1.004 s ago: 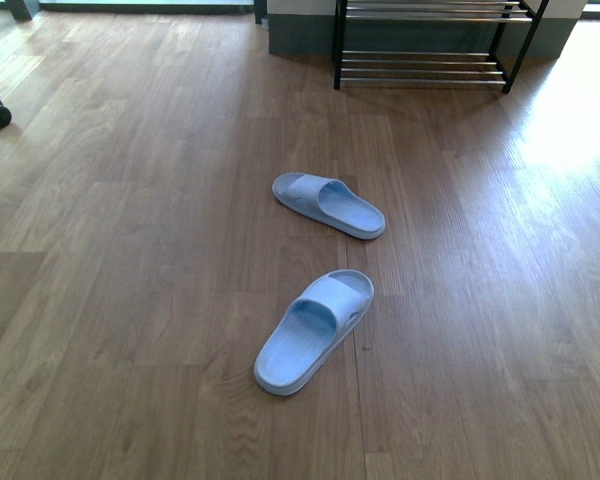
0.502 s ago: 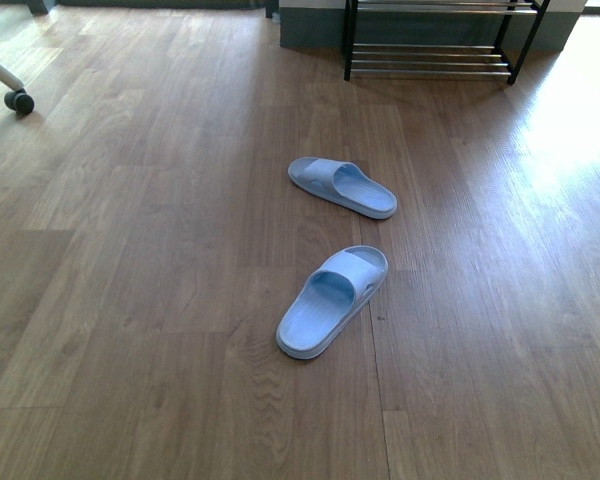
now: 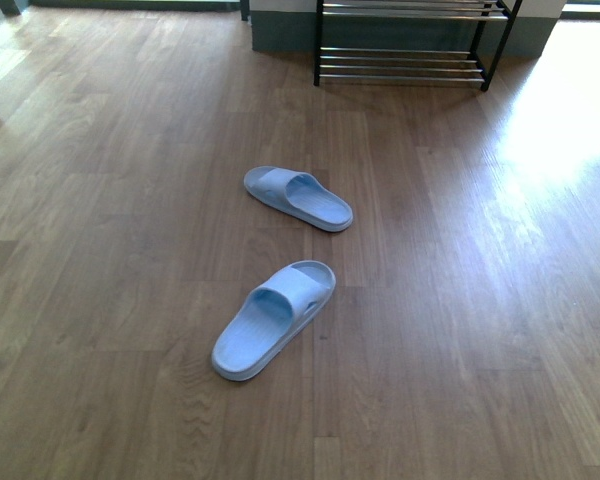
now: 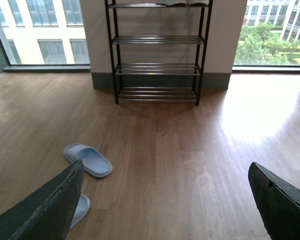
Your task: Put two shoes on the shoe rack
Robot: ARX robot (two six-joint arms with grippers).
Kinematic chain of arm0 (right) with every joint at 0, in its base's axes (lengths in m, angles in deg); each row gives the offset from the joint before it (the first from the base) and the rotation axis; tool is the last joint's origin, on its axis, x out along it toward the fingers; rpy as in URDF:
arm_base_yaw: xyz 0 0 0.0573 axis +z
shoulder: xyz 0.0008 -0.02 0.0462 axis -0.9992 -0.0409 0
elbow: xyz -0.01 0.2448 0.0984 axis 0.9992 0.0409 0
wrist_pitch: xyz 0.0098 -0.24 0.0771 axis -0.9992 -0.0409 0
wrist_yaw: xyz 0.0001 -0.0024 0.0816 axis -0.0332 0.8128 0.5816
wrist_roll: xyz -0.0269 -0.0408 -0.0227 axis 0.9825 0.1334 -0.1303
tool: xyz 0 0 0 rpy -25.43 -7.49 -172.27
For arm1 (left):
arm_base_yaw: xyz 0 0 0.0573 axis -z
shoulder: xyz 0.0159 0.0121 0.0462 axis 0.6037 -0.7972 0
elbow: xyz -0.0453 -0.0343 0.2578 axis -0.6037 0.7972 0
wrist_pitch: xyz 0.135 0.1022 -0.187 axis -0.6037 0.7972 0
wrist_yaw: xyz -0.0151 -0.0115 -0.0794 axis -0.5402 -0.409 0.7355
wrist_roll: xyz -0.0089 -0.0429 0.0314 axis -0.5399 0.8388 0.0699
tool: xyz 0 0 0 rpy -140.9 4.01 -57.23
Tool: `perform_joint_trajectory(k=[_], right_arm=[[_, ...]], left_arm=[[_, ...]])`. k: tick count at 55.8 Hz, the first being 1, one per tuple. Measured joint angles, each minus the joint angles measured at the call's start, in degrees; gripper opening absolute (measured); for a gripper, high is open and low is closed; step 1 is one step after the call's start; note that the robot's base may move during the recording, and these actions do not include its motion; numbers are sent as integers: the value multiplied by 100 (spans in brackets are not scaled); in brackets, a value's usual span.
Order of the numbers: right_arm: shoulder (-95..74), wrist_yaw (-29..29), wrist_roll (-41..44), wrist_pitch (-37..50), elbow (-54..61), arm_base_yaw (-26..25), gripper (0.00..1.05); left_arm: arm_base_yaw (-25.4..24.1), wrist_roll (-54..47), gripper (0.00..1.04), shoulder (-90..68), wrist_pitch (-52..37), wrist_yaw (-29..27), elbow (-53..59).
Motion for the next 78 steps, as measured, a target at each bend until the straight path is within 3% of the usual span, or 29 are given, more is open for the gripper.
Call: perform_joint_trajectory(k=[47, 50, 51, 58, 67, 78], right_arm=[[0, -15, 0, 0, 0, 0, 96], [-7, -17, -2, -2, 0, 0, 96], [-4, -15, 0, 0, 0, 0, 96], [-4, -15, 0, 0, 0, 2, 96], [-4, -15, 0, -2, 0, 0, 96], [-4, -15, 0, 0, 0, 0, 96]], left_arm=[[31, 48, 95, -39, 57, -107, -17], [317, 498, 95, -678, 1110, -1270, -411], [291, 555, 95, -898, 1244, -1416, -492], [155, 549, 95, -2839, 706, -1257, -1045], [708, -708, 95, -6314, -820, -1198, -2175], [1281, -1552, 95, -9228, -1082, -1047, -3080]])
